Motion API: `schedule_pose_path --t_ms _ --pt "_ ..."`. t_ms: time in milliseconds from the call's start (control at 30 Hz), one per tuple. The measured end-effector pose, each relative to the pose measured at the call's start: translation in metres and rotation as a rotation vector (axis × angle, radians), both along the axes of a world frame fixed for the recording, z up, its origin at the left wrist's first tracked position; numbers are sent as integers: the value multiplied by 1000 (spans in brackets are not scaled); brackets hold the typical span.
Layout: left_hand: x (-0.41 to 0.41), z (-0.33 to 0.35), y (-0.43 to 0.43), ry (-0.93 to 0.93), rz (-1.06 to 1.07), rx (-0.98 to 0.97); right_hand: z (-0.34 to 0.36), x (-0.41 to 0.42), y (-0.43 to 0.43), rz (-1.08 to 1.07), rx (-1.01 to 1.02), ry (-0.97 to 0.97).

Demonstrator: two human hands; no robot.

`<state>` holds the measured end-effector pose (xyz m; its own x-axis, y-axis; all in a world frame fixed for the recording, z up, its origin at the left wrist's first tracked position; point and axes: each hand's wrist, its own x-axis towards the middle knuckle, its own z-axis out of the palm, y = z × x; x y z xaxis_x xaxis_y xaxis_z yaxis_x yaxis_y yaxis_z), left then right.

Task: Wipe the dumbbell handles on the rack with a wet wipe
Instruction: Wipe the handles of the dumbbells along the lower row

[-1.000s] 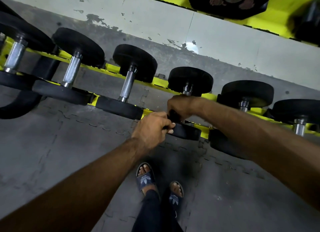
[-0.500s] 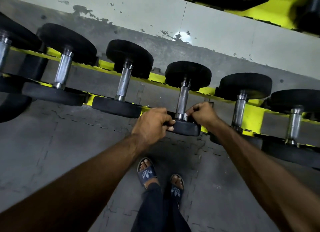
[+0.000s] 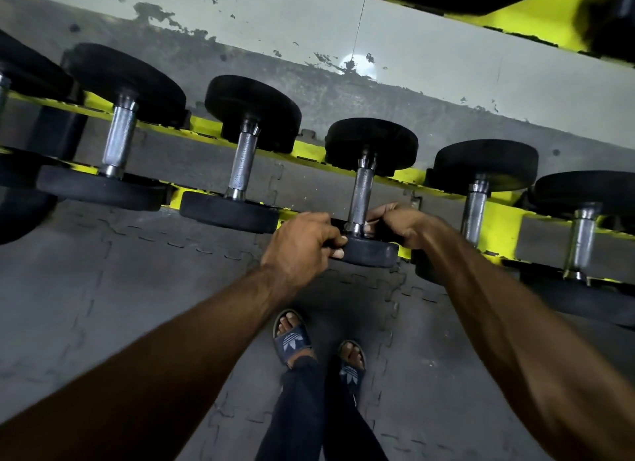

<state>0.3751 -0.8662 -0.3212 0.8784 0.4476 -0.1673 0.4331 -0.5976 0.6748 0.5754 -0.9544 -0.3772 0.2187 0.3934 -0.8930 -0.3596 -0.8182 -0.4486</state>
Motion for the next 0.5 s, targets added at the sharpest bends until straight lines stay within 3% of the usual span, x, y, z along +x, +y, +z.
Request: schedule_pose_path --t_ms 200,300,433,500 --pt "1 3 0 16 0 -6 -2 3 10 179 -71 -29" --pt "3 6 0 43 1 -24 -2 6 6 169 -72 -53" --pt "4 7 1 54 -3 -46 7 8 -8 101 -32 -195" --pt "4 6 3 47 -2 -49 14 8 -15 189 56 -288"
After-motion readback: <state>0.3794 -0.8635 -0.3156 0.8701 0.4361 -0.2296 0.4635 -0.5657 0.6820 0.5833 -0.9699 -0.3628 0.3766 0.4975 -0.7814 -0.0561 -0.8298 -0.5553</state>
